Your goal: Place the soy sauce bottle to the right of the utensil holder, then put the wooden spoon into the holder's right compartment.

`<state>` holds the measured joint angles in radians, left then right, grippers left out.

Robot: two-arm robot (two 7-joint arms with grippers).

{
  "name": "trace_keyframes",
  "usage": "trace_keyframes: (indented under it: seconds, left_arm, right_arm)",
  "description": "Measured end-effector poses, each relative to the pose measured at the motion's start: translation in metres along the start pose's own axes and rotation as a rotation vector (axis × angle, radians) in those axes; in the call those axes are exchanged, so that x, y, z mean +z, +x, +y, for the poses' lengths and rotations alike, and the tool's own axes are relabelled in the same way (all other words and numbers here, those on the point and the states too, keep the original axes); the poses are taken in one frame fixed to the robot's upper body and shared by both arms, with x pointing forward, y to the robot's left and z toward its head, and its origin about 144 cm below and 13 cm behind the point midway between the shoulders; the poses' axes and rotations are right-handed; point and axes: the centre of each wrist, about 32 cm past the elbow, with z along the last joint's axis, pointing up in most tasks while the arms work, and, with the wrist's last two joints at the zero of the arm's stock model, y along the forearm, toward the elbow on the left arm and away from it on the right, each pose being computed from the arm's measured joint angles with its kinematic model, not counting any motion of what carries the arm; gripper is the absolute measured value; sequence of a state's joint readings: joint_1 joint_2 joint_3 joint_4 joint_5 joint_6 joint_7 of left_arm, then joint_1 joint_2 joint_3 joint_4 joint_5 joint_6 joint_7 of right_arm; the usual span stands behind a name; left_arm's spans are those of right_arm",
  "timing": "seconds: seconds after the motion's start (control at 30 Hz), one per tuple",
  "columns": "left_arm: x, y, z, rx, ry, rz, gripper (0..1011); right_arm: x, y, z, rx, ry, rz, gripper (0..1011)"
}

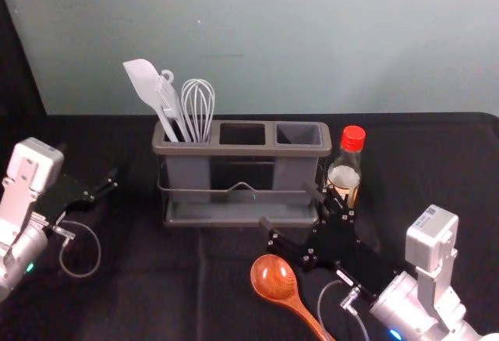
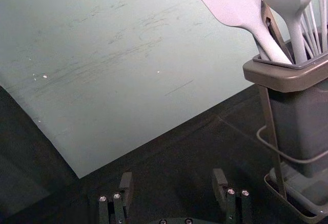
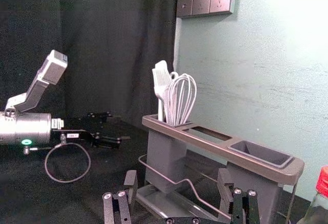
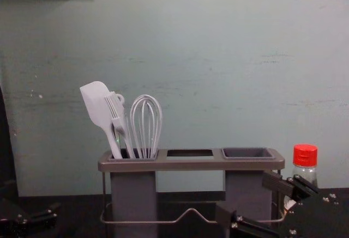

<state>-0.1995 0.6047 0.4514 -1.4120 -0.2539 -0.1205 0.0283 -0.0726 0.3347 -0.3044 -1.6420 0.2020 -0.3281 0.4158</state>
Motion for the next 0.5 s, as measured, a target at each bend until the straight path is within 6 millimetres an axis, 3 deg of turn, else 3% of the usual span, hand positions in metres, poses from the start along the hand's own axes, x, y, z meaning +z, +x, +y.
trace_keyframes:
  seconds: [0.27, 0.5]
  left_arm:
    - [0.0, 0.0, 0.0, 0.0, 0.0, 0.0, 1011]
    - [0.0, 0.0, 0.0, 0.0, 0.0, 0.0, 1011]
  right_arm:
    - [0.0, -0.003, 0.0, 0.009, -0.043, -0.047, 1000]
    - [0.021, -0.013, 0.0, 0.017, -0.17, -0.08, 1000]
